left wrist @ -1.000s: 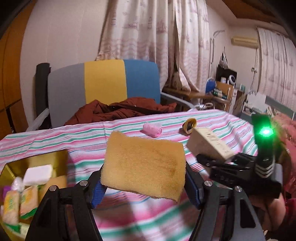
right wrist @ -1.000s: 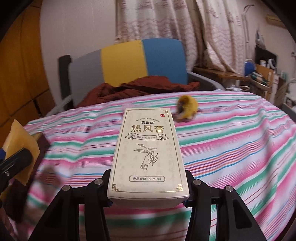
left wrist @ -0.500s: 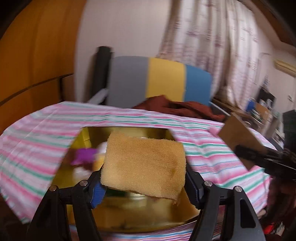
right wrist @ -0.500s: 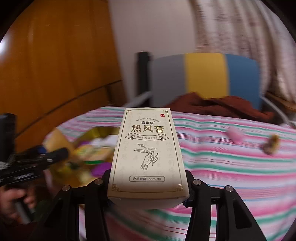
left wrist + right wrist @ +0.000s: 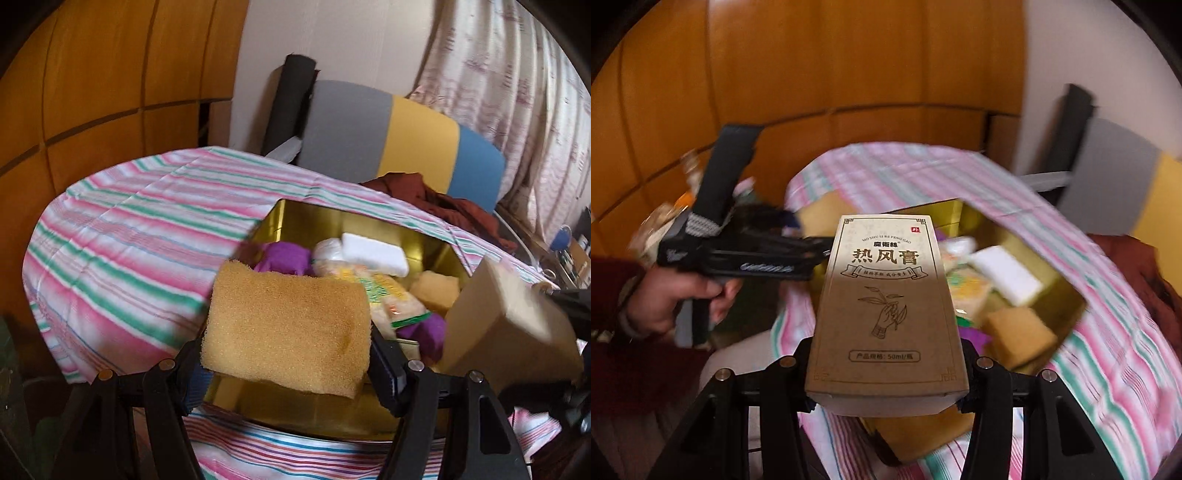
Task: Organize objects
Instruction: 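Carry the sponge and box over the gold tray and open both tools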
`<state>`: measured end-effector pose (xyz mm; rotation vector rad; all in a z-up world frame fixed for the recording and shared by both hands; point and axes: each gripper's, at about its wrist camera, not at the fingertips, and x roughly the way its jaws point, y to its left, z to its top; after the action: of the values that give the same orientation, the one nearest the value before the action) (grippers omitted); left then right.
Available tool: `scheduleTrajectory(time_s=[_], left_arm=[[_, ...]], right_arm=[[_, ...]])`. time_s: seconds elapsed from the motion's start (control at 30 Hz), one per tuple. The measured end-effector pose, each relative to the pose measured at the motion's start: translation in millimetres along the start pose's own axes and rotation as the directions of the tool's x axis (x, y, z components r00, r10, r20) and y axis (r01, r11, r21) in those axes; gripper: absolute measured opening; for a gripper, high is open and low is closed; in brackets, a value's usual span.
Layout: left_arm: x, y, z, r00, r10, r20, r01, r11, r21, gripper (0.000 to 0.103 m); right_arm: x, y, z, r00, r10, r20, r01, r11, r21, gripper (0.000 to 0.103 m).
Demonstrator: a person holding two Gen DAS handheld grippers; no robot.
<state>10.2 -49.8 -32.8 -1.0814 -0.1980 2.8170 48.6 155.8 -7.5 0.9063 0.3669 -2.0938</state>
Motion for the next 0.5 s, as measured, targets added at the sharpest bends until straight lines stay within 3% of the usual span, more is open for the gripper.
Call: scheduleTrajectory(time_s=[0.13, 0.2, 0.27, 0.37, 0.5], left_arm=[[4.9, 10.2, -1.9, 0.999, 0.020, -0.025, -0.021, 0.999, -0.044, 0.074], [8.9, 13.5, -1.5, 0.999, 0.019, -0.044, -0.022, 0.997, -0.071, 0.075], [10.4, 17.5, -2.8, 0.999, 0.000, -0.055, -0.006, 0.994, -0.108, 0.076], [11.3, 19.7, -4.9, 0.998, -0.030, -0.056, 0.022, 0.990, -0.142, 0.077], [8.9, 14.8, -5.1, 0.999, -0.015, -0.046, 0.009, 0.992, -0.126, 0.081]], right_arm=[[21.1, 0.0, 1.1, 0.996, 0.047, -0.070, -0.048, 0.999, -0.020, 0.053], [21.1, -6.6, -0.1, 0.997, 0.046, -0.056, -0.046, 0.999, 0.011, 0.059], [16.4, -13.2, 0.1, 0.999, 0.042, -0.022, -0.041, 0.997, 0.072, 0.074], [5.6, -20.4, 0.7, 1.000, 0.005, 0.026, -0.009, 0.990, 0.143, 0.076], [-12.8, -27.5, -10.6, 0.995, -0.078, 0.065, 0.060, 0.968, 0.243, 0.076]])
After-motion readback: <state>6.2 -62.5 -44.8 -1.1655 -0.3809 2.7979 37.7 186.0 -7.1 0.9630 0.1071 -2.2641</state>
